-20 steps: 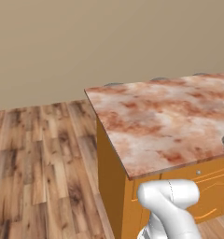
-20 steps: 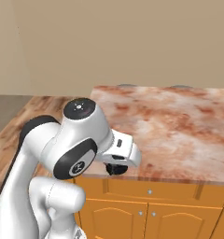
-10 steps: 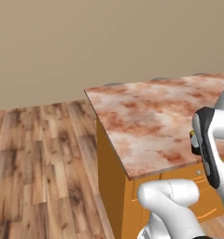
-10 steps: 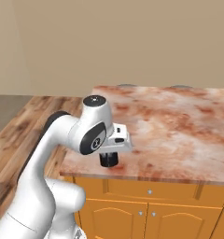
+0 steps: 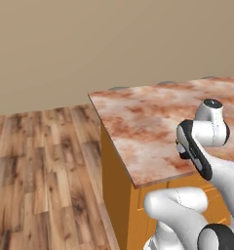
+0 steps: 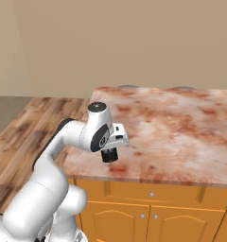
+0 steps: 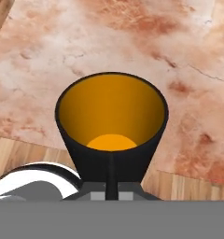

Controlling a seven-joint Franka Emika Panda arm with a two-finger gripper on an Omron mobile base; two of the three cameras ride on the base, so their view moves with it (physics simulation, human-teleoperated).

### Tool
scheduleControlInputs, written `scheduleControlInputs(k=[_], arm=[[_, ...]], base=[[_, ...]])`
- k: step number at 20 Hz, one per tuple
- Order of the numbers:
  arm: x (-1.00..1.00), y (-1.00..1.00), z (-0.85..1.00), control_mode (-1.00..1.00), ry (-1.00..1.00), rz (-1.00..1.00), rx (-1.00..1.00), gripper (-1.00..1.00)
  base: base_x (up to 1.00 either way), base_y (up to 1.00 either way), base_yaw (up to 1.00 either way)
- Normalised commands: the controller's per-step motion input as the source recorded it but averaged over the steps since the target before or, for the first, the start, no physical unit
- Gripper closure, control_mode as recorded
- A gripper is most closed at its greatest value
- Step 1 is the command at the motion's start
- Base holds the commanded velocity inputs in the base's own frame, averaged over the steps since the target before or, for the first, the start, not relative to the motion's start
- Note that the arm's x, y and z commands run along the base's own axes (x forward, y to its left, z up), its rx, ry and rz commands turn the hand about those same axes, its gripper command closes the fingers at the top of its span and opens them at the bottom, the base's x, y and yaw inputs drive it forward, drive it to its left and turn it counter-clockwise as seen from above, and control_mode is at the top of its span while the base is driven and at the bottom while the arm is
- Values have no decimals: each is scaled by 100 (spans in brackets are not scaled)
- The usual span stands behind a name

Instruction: Clear the mugs and bowl far away from the sink.

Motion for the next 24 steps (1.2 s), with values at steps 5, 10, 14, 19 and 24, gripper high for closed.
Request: scheduleControlInputs(k=[5, 10, 14, 19, 24], arm=[[73, 8, -58, -100, -2, 2, 0, 100], [47, 3, -62, -100, -8, 0, 0, 100], [13, 0, -45, -100, -16, 0, 0, 100], [10, 0, -24, -100, -11, 0, 0, 100], [0, -5, 0, -100, 1, 0, 0, -100]], base=[[0, 0, 0], [0, 0, 0], [0, 0, 0], [0, 0, 0], [0, 0, 0]])
